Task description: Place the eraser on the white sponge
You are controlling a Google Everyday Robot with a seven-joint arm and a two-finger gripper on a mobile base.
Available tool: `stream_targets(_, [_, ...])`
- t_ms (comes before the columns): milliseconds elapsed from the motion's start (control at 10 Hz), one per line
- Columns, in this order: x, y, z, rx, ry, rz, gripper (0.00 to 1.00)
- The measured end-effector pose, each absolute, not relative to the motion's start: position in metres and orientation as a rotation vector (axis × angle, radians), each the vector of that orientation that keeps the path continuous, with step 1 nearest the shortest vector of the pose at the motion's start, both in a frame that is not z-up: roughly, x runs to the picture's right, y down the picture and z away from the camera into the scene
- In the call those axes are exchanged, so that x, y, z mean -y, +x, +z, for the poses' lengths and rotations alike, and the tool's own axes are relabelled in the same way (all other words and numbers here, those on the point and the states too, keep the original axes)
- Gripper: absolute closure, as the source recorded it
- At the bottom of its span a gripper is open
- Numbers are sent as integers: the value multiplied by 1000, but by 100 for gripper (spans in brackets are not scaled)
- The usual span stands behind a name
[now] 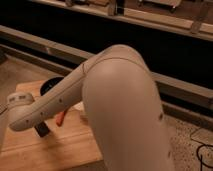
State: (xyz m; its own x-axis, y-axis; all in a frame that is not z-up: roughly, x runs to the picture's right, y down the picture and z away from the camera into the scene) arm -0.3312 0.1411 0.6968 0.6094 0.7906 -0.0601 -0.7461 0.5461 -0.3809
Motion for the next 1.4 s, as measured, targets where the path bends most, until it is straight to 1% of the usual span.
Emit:
stream_targets(400, [-109, -306, 671, 124, -306, 951, 100])
stream_targets(800, [-93, -328, 645, 131, -259, 876, 100])
stream_targets(1100, [-87, -343, 640, 119, -247, 837, 100])
stream_targets(1400, [-73, -346, 647, 103, -250, 838, 100])
